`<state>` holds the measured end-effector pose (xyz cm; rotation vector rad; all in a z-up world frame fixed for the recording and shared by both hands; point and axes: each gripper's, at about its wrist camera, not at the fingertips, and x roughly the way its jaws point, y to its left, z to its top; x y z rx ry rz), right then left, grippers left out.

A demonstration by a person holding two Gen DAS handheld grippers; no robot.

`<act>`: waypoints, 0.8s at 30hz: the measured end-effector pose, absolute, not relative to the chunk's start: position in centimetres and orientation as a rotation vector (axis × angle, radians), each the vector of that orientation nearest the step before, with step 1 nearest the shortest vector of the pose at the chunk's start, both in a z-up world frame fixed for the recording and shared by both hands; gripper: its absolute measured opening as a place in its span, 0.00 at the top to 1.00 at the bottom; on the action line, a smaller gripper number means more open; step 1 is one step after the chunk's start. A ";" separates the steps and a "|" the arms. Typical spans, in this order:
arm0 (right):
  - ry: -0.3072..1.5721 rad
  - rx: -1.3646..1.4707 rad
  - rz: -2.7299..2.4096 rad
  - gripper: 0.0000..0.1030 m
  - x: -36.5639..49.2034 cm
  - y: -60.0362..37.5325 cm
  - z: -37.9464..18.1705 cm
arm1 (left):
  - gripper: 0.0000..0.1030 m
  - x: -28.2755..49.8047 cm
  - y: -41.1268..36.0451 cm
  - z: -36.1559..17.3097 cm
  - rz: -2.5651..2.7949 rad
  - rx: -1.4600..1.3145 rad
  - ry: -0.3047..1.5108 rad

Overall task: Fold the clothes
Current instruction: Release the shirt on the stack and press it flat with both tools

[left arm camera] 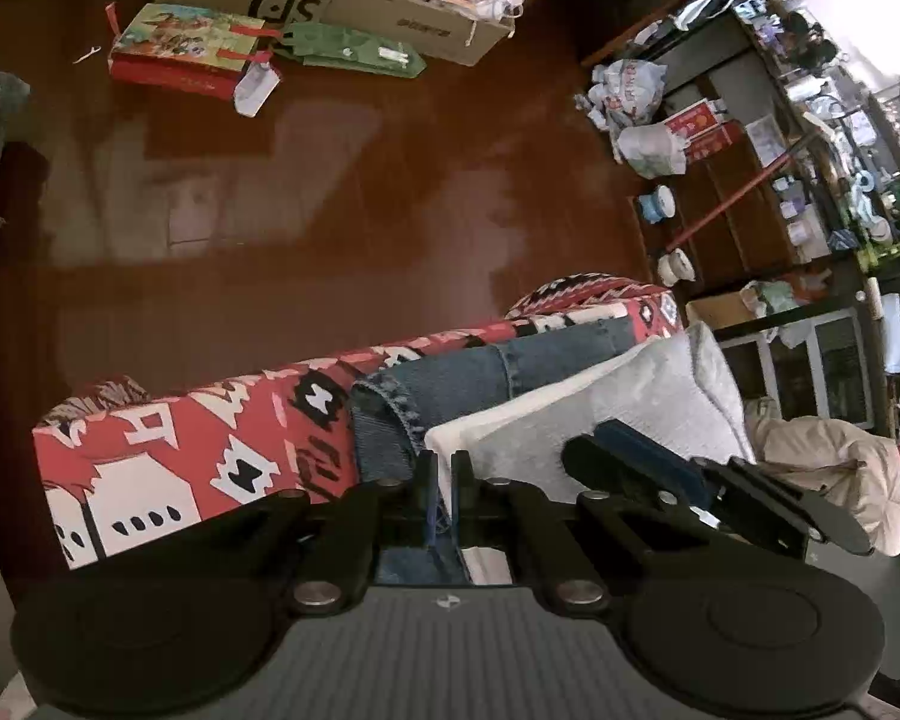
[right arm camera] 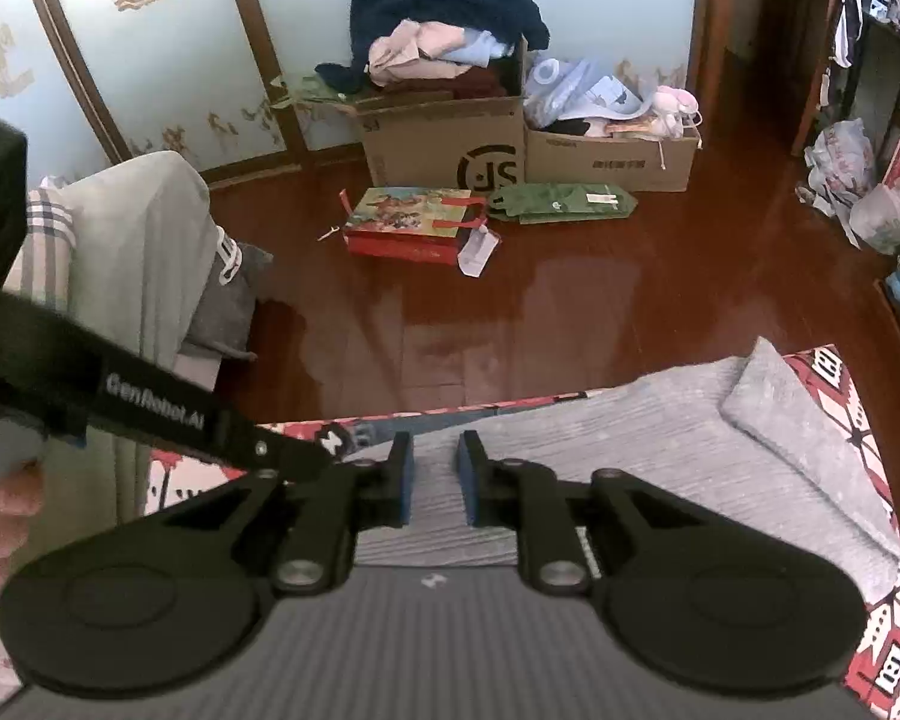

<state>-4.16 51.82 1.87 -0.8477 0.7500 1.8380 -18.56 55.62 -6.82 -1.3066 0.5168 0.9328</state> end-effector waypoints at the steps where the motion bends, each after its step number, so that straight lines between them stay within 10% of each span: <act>1: 0.740 -0.844 1.816 0.82 -3.6 51.7 1.9 | 0.98 -18.5 55.6 -6.6 0.921 -1.300 0.512; 24: 0.701 -0.723 1.566 0.85 4.4 48.1 1.6 | 0.98 -13.8 53.9 -7.3 0.788 -1.118 0.636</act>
